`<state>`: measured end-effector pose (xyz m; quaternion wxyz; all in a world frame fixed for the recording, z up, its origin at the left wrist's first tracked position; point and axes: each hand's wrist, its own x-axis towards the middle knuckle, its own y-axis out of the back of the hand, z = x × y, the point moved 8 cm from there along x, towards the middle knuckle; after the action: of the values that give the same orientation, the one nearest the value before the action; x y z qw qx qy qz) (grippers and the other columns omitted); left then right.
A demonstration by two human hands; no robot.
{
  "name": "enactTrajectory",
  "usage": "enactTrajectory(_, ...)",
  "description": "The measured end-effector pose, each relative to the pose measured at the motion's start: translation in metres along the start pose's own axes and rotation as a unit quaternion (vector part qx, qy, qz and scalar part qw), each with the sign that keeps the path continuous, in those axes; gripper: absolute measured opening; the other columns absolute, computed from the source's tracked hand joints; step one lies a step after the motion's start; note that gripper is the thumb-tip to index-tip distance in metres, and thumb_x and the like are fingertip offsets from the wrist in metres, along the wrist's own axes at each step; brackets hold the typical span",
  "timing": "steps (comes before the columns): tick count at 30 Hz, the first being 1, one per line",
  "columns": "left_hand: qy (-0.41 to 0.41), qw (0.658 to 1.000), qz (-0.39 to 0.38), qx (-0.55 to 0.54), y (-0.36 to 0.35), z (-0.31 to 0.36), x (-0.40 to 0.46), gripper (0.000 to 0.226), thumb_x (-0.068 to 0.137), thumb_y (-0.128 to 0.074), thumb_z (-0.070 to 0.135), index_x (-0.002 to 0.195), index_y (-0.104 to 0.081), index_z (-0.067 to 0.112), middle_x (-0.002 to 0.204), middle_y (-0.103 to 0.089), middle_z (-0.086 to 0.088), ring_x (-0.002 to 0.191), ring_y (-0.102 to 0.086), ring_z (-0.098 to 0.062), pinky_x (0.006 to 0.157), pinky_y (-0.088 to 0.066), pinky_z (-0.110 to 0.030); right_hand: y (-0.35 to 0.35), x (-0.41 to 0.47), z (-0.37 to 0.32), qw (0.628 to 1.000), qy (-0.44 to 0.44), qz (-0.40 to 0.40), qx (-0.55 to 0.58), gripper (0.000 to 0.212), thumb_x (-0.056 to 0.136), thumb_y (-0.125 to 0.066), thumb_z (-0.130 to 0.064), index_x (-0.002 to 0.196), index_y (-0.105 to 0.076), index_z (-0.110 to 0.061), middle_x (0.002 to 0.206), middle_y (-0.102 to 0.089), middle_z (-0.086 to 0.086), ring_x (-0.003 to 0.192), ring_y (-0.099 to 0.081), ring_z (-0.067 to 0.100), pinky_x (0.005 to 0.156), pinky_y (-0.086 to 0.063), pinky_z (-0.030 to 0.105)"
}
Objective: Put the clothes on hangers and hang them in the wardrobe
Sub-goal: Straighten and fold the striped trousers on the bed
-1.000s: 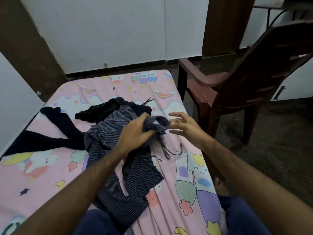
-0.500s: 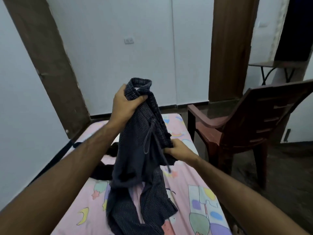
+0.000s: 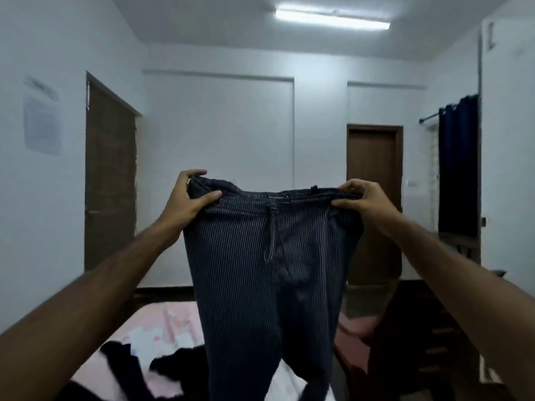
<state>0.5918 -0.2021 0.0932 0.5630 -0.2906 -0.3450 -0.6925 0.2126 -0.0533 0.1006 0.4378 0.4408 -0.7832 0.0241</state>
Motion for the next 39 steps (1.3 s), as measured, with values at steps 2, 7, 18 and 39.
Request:
enactTrajectory(2,-0.026,0.998,-0.045,0.031,0.001,0.017,0.008,0.053,0.082,-0.082,0.027,0.126,-0.053,0.027,0.116,-0.058,0.008,0.106,-0.057,-0.001,0.088,-0.046,-0.018,0.025,0.015,-0.019,0.997,0.034,0.026,-0.058,0.023,0.076,-0.087,-0.017,0.092,-0.072,-0.011,0.095,-0.077,0.012,0.089,-0.074,0.022,0.088,-0.060,0.044)
enactTrajectory(7,-0.137,0.964,-0.024,0.227,0.005,0.045,0.020,0.032,0.082,-0.080,0.032,0.089,-0.051,0.018,0.085,-0.058,0.002,0.074,-0.054,-0.009,0.064,-0.040,-0.030,0.049,0.029,-0.045,0.973,0.087,0.027,-0.212,0.019,0.083,-0.083,-0.026,0.096,-0.074,-0.015,0.089,-0.073,-0.004,0.086,-0.069,0.013,0.088,-0.057,0.046)
enactTrajectory(18,-0.107,0.994,0.029,0.024,0.041,0.073,0.061,0.029,0.091,-0.069,0.024,0.091,-0.049,0.003,0.077,-0.056,-0.007,0.067,-0.054,-0.011,0.057,-0.047,-0.020,0.057,0.016,-0.093,0.972,0.072,-0.210,-0.082,0.039,0.087,-0.074,-0.008,0.125,-0.065,-0.007,0.116,-0.069,0.016,0.108,-0.068,0.025,0.096,-0.057,0.034)
enactTrajectory(39,-0.091,0.990,-0.098,0.036,0.013,0.084,0.078,0.021,0.087,-0.070,0.018,0.091,-0.052,0.028,0.091,-0.064,-0.002,0.087,-0.059,-0.016,0.078,-0.050,-0.035,0.102,0.028,-0.081,0.985,0.028,-0.171,0.006,0.046,0.063,-0.093,-0.048,0.089,-0.069,-0.018,0.092,-0.068,0.004,0.089,-0.067,0.020,0.076,-0.058,0.028)
